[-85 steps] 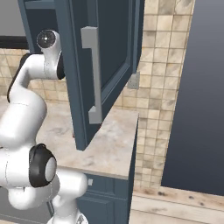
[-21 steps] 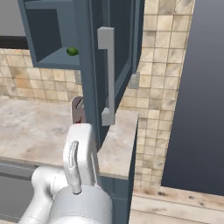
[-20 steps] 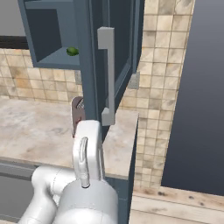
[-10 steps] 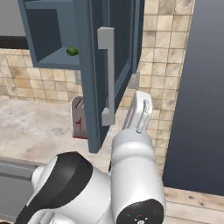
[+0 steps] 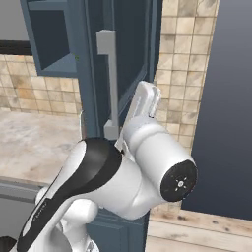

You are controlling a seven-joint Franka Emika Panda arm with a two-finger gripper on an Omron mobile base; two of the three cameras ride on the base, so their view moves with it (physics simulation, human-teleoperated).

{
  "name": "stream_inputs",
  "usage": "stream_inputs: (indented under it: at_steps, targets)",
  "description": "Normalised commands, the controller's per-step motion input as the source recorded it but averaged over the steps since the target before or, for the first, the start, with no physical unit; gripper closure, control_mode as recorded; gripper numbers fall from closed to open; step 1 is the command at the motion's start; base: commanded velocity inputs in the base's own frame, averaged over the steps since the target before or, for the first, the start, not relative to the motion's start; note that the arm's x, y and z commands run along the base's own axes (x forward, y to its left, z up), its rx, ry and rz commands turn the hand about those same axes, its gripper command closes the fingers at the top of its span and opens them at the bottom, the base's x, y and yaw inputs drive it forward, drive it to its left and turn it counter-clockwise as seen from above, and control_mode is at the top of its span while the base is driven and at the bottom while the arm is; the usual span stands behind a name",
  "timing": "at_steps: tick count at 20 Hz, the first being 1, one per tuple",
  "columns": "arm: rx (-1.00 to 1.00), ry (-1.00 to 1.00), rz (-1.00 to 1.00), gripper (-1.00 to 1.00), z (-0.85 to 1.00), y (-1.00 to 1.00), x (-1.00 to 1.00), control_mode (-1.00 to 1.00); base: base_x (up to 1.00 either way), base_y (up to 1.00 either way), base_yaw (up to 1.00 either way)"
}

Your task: Pick the squash, avocado from the counter and place them in the cabinet. Then close the cabinet.

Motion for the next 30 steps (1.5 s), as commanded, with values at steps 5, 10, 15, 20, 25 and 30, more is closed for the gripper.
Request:
stream_inputs:
  at_steps: [5, 10, 15, 20, 25, 30]
  targets:
    - [0.0, 0.0, 0.24, -1.0, 0.44, 0.91, 0.0, -1.0, 0.0, 0.0, 0.0]
    - [-0.04, -0.02, 0.08, -1.0, 0.07, 1.0, 0.29, -1.0, 0.0, 0.0, 0.0]
    - [-0.09, -0.02, -0.05, -1.0, 0.0, 1.0, 0.73, -1.0, 0.0, 0.0, 0.0]
    - [-0.12, -0.01, -0.17, -1.0, 0.0, 1.0, 0.97, -1.0, 0.0, 0.0, 0.0]
    - [-0.03, 0.0, -0.15, -1.0, 0.0, 0.97, 1.0, -1.0, 0.0, 0.0, 0.0]
    - [-0.01, 0.0, -0.16, -1.0, 0.0, 0.62, 1.0, -1.0, 0.0, 0.0, 0.0]
